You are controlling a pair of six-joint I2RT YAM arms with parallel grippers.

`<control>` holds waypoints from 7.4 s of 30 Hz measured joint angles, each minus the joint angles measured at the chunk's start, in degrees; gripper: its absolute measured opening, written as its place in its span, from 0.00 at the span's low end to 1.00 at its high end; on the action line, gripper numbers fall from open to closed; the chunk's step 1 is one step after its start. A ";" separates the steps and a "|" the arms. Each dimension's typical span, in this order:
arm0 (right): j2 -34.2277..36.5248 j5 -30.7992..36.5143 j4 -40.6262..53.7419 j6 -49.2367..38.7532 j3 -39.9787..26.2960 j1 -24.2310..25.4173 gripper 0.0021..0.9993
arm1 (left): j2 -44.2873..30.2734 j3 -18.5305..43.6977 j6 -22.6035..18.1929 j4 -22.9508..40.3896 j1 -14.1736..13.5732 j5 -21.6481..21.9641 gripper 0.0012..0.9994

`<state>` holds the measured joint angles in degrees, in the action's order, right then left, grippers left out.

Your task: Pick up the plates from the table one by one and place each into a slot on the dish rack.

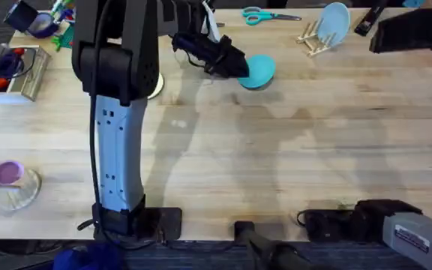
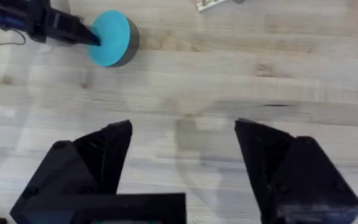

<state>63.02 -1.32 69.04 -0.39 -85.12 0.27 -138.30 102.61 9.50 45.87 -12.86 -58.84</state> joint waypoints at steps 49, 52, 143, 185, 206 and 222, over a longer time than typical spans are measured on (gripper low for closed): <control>49.80 -20.68 -33.37 21.62 -0.20 -7.91 0.99 | 0.00 0.00 0.04 -0.13 0.00 -0.01 0.04; 50.53 -20.83 -33.87 22.69 -0.20 -8.07 1.00 | -0.02 0.00 0.04 -0.13 0.00 0.00 0.04; 21.61 -9.54 -22.91 -2.19 -1.38 -8.04 0.03 | 26.76 26.69 -29.12 46.35 -0.39 33.70 0.04; 18.37 2.58 -25.33 -16.82 -1.38 2.83 0.03 | 71.02 -10.91 -21.48 34.18 -0.39 42.70 0.34; 19.89 -6.44 -30.08 -21.13 -1.38 9.88 0.03 | 70.77 -11.67 -20.98 34.16 -0.39 43.10 1.00; 21.78 -9.66 -33.08 -23.03 -1.38 9.88 0.03 | 70.76 -11.67 -20.98 34.25 -0.39 43.26 0.99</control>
<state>84.80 -10.98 35.96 -23.42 -86.50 10.15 -67.54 90.94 -11.49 80.12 -13.26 -15.59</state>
